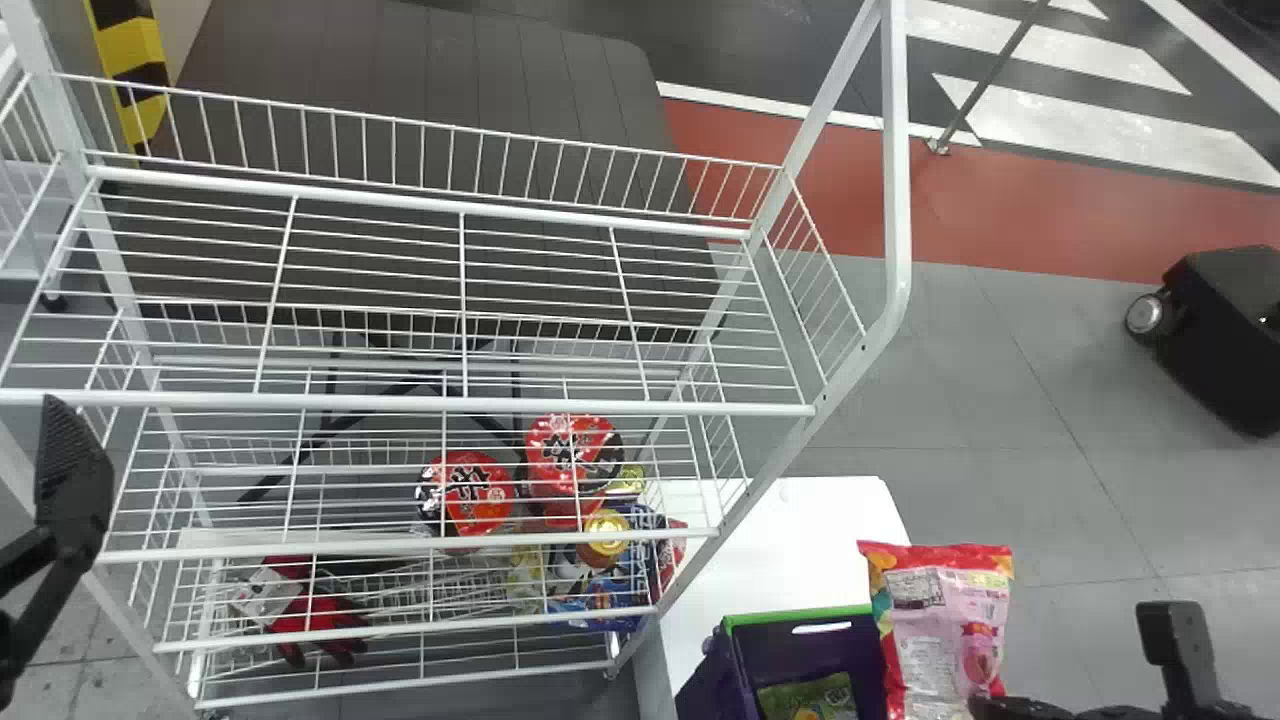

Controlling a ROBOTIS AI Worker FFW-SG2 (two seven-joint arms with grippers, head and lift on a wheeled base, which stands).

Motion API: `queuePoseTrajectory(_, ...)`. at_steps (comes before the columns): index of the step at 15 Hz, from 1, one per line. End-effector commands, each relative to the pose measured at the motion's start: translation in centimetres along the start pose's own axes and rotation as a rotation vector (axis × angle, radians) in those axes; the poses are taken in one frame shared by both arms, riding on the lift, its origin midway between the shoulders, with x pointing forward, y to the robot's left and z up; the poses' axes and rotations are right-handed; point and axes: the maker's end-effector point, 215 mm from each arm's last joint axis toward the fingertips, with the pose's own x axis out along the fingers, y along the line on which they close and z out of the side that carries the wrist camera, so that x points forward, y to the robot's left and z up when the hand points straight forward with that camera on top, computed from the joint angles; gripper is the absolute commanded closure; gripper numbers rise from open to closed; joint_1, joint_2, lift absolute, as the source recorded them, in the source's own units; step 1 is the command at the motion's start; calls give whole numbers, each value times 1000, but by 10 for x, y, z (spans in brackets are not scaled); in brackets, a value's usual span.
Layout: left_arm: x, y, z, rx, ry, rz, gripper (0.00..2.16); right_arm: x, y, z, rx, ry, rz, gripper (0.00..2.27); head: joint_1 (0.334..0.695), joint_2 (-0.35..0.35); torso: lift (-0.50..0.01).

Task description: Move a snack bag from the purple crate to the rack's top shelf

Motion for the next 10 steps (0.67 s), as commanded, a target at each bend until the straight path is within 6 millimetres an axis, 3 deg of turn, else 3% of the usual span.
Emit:
queuePoseTrajectory(1,-1,0,2,-1,-2,1,144,0,0,0,-1,-3,3,1477,695,-350,-37)
queuePoseTrajectory(10,-2,2,7,0,-8,6,144,-5,3,0,15,-6,9,1477,695,-350,-12)
